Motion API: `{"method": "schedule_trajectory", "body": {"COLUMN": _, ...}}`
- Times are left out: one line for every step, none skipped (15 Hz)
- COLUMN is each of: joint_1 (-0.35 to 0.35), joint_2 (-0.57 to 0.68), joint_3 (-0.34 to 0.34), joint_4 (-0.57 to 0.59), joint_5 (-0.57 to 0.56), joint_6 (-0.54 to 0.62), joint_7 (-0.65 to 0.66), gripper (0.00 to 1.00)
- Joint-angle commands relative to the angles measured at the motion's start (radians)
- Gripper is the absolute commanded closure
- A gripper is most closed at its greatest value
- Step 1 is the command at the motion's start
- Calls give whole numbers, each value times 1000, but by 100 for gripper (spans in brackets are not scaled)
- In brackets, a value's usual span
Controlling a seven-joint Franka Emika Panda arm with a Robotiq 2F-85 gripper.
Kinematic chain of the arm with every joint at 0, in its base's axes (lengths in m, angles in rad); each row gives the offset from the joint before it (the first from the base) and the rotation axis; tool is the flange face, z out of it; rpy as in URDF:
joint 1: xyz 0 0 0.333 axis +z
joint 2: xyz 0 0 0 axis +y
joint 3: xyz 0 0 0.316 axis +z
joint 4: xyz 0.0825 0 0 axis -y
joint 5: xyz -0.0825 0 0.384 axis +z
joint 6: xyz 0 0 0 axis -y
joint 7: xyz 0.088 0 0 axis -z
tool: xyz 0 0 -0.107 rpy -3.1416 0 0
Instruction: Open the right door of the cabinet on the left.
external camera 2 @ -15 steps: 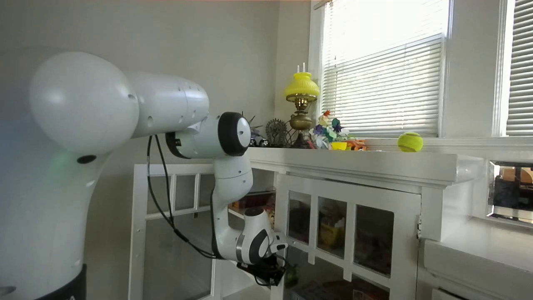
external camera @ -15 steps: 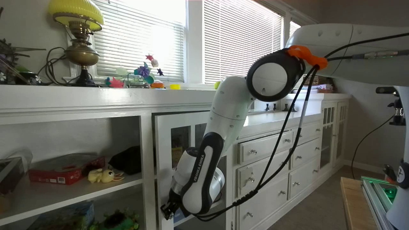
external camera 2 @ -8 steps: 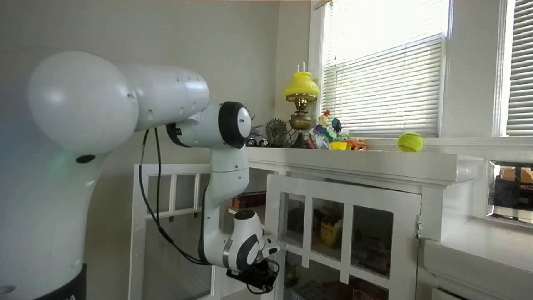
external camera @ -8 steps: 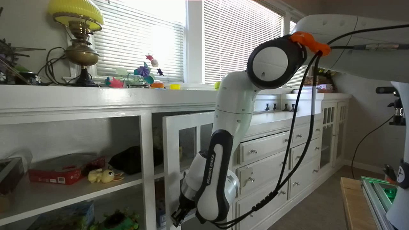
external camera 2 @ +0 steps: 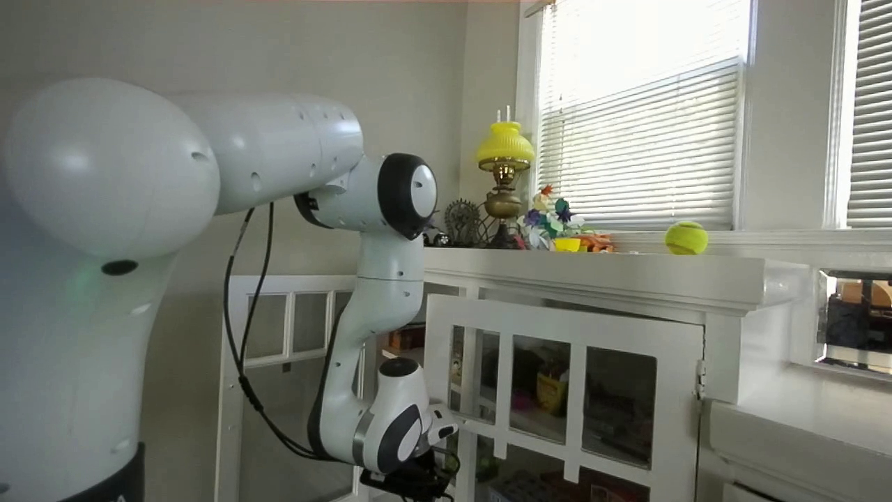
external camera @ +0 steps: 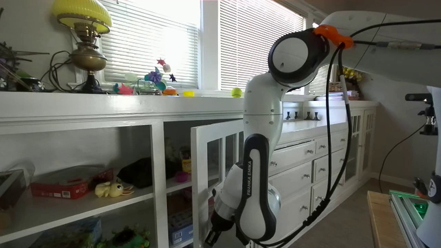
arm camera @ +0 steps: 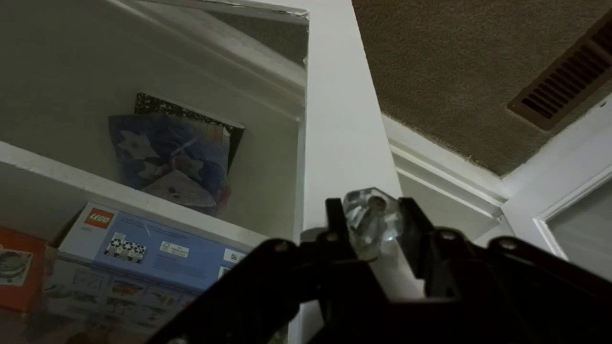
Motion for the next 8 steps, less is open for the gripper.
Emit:
{"method": "schedule_trajectory", "body": {"joint_1": -78, "joint_2": -36, "joint_3": 83, "joint_4": -125, "joint_5": -126, "joint_6": 57, "joint_7": -42, "gripper": 92}}
{"method": "schedule_trajectory", "body": {"joint_1": -93, "joint_2": -34, "joint_3": 85, "joint_4": -142, "joint_5": -151, "joint_6": 70, "joint_7": -54, "gripper": 92}}
{"method": "schedule_trajectory", "body": {"joint_1": -113, "joint_2": -32, "joint_3": 87, "joint_4": -159, "joint_5": -180, "joint_6": 85, "joint_7": -65, "gripper": 92}}
{"method": "schedule_trajectory", "body": {"joint_1": -134, "joint_2": -35, "joint_3": 89, "joint_4": -182, "joint_5": -210, "joint_6": 95, "joint_7": -74, "gripper": 92}}
{"method": "schedule_trajectory", "body": {"joint_1": -148, "joint_2": -31, "joint_3": 89, "joint_4": -194, "joint_5": -233, "joint_6": 105, "joint_7": -83, "gripper": 92}}
{"method": "schedule_trajectory", "body": {"joint_1": -169, "joint_2": -34, "joint_3": 89, "joint_4": -214, "joint_5": -263, "joint_6": 112, "joint_7": -92, "gripper": 92}}
{"method": "schedule_trajectory", "body": {"joint_1": -190, "joint_2": -35, "joint_3": 90, "joint_4": -230, "joint_5": -292, "joint_6": 118, "joint_7": -99, "gripper": 92}}
{"method": "schedule_trajectory", "body": {"joint_1": -200, "joint_2": -32, "joint_3": 86, "joint_4": -244, "joint_5": -312, "joint_6": 124, "joint_7": -106, "gripper": 92}}
